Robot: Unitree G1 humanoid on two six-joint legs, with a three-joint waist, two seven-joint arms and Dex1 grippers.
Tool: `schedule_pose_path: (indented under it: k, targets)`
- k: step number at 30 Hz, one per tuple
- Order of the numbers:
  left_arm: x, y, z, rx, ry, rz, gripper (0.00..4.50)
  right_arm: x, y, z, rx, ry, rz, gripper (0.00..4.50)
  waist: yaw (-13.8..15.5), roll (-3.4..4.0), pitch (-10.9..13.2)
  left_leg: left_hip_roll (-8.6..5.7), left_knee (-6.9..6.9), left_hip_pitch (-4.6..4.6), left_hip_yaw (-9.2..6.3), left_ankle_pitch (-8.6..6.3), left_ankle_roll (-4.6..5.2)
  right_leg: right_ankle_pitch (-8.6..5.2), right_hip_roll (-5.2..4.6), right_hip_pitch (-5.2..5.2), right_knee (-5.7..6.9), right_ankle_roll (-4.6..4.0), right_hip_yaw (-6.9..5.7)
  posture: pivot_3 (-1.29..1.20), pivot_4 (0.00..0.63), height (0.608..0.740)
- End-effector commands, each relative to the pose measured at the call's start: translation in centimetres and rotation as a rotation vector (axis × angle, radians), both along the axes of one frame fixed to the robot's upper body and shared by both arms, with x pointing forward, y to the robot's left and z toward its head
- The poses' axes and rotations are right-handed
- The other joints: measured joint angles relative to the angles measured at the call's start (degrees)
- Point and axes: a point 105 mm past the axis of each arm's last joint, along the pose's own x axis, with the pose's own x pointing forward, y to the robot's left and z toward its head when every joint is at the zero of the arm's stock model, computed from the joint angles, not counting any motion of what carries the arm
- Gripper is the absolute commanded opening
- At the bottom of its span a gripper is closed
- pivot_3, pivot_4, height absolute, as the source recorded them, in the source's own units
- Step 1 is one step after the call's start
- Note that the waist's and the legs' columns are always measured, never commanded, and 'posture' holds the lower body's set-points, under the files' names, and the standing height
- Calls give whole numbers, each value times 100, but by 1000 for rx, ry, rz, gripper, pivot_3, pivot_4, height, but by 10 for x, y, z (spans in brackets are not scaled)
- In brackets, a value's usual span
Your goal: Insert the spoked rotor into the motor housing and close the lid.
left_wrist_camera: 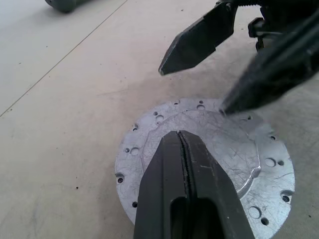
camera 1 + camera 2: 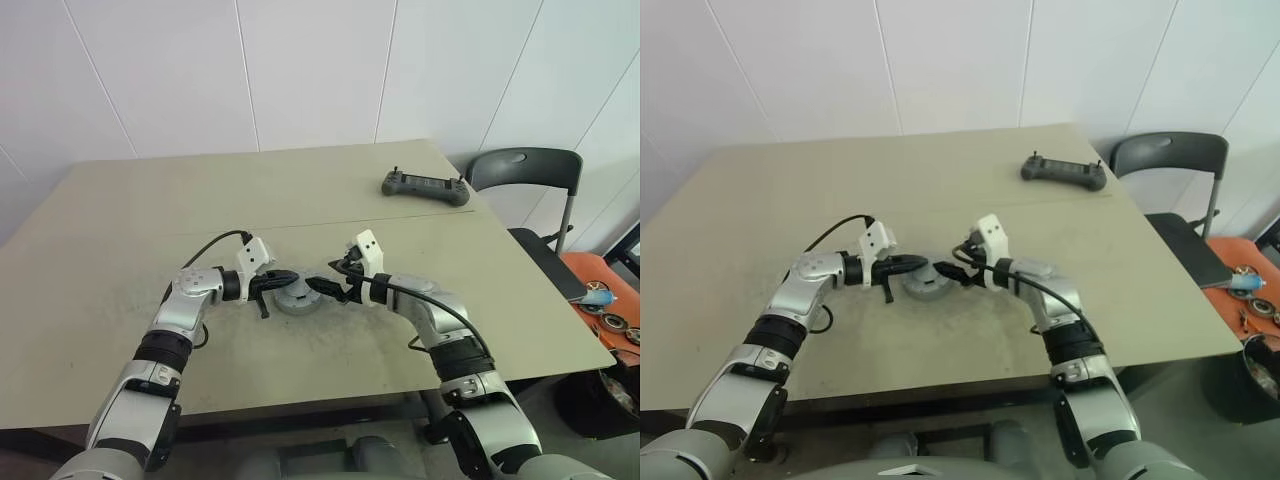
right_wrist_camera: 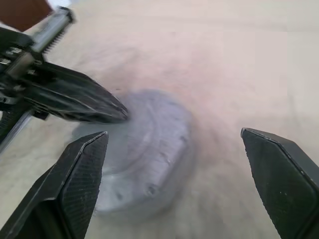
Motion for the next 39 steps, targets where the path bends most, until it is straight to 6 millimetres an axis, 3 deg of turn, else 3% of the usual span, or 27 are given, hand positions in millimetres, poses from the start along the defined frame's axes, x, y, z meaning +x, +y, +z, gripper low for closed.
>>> schedule_pose_path:
  k: [1,5,10,17,20,24,33,36,39]
  targets:
    - [-2,0,-6,30,17,-10,0,-1,1,10,55,67,-11,4457,-1,1,1,0,0,0,0,0,0,0,0,0,0,0,0,0,0,740]
    - [-5,-3,-1,12,19,-20,0,-25,6,10,247,375,49,4457,5,2,1,1,1,-3,0,0,0,0,-1,-1,0,0,1,0,0,740]
    - [-15,-8,10,3,41,-72,0,-27,9,30,459,535,43,4457,-10,6,5,3,-2,-7,1,0,0,2,1,-8,1,1,3,0,0,740]
    - [-31,-23,42,61,35,-131,0,-12,18,14,436,573,-102,4457,-22,11,12,6,-6,-13,5,0,1,2,9,-18,3,0,3,0,0,740]
    - [-36,-33,57,75,13,-128,0,-14,27,7,316,515,-85,4457,-28,21,19,6,-9,-23,11,-1,1,3,8,-27,-1,2,7,0,0,740]
    - [-36,-34,66,81,-6,-92,0,-11,19,5,319,537,-114,4457,-24,24,24,6,-8,-28,16,-1,2,4,9,-32,-1,5,12,0,0,740]
    - [-31,-26,64,84,-28,-12,0,-16,8,-1,269,583,-98,4457,-18,24,25,5,-5,-25,16,-1,2,2,10,-28,-3,0,12,0,0,740]
    - [-22,-10,64,92,-23,26,0,-16,5,-3,265,587,-106,4457,-18,24,24,5,-6,-25,16,-1,2,2,10,-29,-3,1,12,0,0,740]
    - [-15,17,56,139,-13,63,0,-17,5,-3,268,593,-99,4457,-30,25,25,5,-6,-21,18,-1,2,2,12,-28,-2,0,12,0,0,740]
